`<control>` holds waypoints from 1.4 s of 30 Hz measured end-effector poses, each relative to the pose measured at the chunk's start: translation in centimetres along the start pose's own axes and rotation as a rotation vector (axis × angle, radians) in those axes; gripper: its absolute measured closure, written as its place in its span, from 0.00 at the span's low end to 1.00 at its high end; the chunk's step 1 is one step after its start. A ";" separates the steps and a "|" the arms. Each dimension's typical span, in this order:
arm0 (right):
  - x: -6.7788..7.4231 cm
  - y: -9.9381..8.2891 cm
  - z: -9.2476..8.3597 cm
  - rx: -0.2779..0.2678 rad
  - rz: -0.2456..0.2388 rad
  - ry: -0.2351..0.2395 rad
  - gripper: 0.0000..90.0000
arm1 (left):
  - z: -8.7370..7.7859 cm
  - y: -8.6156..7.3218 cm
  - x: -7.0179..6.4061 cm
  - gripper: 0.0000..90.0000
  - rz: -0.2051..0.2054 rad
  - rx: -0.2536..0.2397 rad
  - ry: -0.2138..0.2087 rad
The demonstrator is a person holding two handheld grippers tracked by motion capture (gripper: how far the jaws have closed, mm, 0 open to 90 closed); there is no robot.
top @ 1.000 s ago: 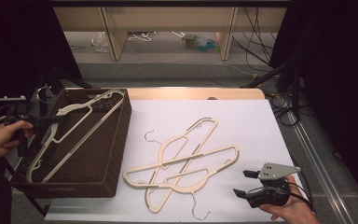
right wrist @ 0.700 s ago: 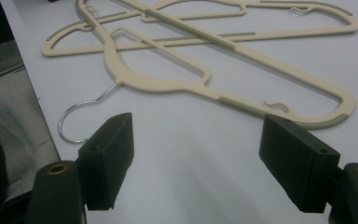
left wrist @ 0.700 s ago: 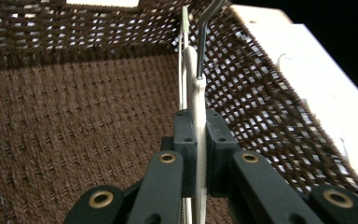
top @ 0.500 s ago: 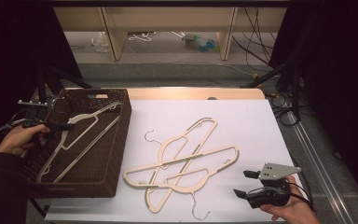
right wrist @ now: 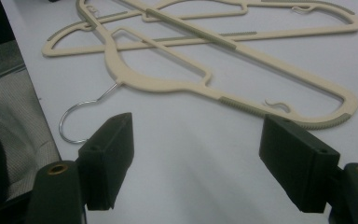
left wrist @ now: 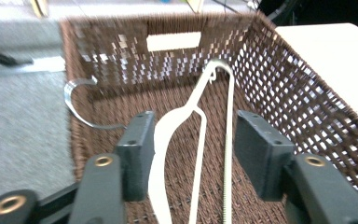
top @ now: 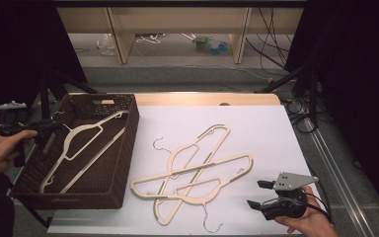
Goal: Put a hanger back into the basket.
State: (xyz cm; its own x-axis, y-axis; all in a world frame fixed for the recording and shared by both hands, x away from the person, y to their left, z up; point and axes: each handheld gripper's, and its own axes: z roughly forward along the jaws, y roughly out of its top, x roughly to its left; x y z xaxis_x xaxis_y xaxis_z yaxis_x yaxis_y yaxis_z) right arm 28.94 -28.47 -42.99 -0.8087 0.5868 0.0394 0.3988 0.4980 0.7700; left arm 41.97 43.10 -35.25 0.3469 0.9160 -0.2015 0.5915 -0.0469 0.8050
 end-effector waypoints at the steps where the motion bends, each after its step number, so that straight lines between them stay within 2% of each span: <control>1: 0.0 0.0 0.0 0.002 0.003 -0.001 0.30 | -1.2 0.6 -0.7 0.47 -0.001 -0.029 0.014; 6: 0.1 0.1 0.0 0.002 0.005 -0.002 0.30 | -4.1 1.7 -4.0 0.41 0.075 -0.078 0.034; 7: 0.1 0.1 0.0 0.002 0.005 -0.002 0.30 | -4.1 1.7 -4.0 0.40 0.075 -0.078 0.034; 8: 0.1 0.1 0.1 0.000 0.000 -0.004 0.30 | -5.0 1.7 -5.6 0.38 0.090 -0.092 0.016; 10: 0.1 0.1 0.1 -0.004 -0.005 -0.004 0.30 | -5.8 1.5 -7.6 0.37 0.118 -0.111 0.003; 11: 0.1 0.2 0.1 -0.005 -0.005 -0.001 0.30 | -5.8 1.5 -7.6 0.37 0.118 -0.111 0.003; 12: 0.1 0.2 0.2 -0.009 -0.005 0.001 0.30 | -6.2 0.9 -9.8 0.36 0.144 -0.123 -0.026; 13: 0.1 0.2 0.3 -0.009 -0.006 0.000 0.30 | -6.3 0.6 -10.9 0.35 0.161 -0.124 -0.049; 14: 0.1 0.2 0.3 -0.009 -0.006 0.000 0.30 | -6.3 0.6 -10.9 0.35 0.161 -0.124 -0.049; 15: 0.1 0.3 0.5 -0.007 -0.015 0.007 0.30 | -6.1 -0.2 -13.3 0.35 0.189 -0.128 -0.091; 16: 0.1 0.3 0.5 -0.007 -0.015 0.007 0.30 | -6.1 -0.2 -13.3 0.35 0.189 -0.128 -0.091; 18: 0.1 0.6 1.0 -0.004 -0.026 0.010 0.30 | -5.2 -1.3 -16.2 0.35 0.232 -0.122 -0.146; 19: 0.1 0.6 1.2 -0.002 -0.024 0.016 0.30 | -4.8 -1.7 -17.1 0.34 0.239 -0.115 -0.167; 20: 0.0 0.7 1.4 -0.005 -0.037 0.015 0.30 | -4.8 -1.7 -17.1 0.35 0.239 -0.115 -0.167; 21: 0.0 0.9 1.6 -0.003 -0.043 0.018 0.30 | -4.0 -2.6 -19.0 0.34 0.255 -0.114 -0.199; 24: -0.3 1.5 2.4 -0.005 -0.062 0.029 0.30 | -2.7 -3.8 -21.9 0.33 0.296 -0.130 -0.250; 25: -0.3 1.5 2.4 -0.005 -0.062 0.029 0.30 | -2.7 -3.8 -21.9 0.32 0.296 -0.130 -0.250; 26: -0.6 2.1 3.2 0.007 -0.071 0.045 0.30 | -1.8 -4.4 -23.7 0.31 0.331 -0.113 -0.279; 28: -0.9 2.5 4.0 0.010 -0.085 0.049 0.30 | -0.8 -5.2 -25.5 0.31 0.336 -0.106 -0.320; 29: -1.1 2.7 4.4 0.016 -0.087 0.054 0.30 | -0.8 -5.2 -25.5 0.31 0.336 -0.106 -0.320; 30: -1.3 2.9 4.8 0.025 -0.087 0.055 0.30 | 0.3 -5.9 -27.1 0.30 0.349 -0.106 -0.360; 31: -1.3 2.9 4.8 0.025 -0.087 0.055 0.30 | 0.3 -5.9 -27.1 0.30 0.349 -0.106 -0.360; 33: -1.8 3.2 5.8 0.042 -0.094 0.061 0.30 | 2.1 -6.9 -28.7 0.30 0.338 -0.089 -0.418; 35: -2.1 3.4 6.3 0.049 -0.099 0.065 0.30 | 2.6 -7.2 -29.1 0.29 0.346 -0.084 -0.423; 36: -2.1 3.4 6.5 0.057 -0.099 0.065 0.30 | 3.6 -7.9 -29.8 0.29 0.366 -0.076 -0.428; 38: -2.3 3.4 6.9 0.069 -0.101 0.066 0.30 | 4.5 -8.5 -30.3 0.28 0.359 -0.084 -0.446; 39: -2.3 3.4 7.1 0.070 -0.105 0.062 0.30 | 4.8 -9.0 -30.6 0.28 0.340 -0.088 -0.451; 42: -2.4 3.4 7.2 0.073 -0.105 0.059 0.30 | 5.7 -10.1 -30.8 0.26 0.349 -0.101 -0.455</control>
State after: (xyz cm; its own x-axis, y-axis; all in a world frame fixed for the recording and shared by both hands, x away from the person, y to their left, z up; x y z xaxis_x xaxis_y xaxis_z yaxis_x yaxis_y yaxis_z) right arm 35.37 -23.59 -45.03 -0.8709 0.4915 0.0007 0.3398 0.6010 0.7234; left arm 29.49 13.03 -40.34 0.8001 0.5885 -0.1166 0.3217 -0.2567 0.9114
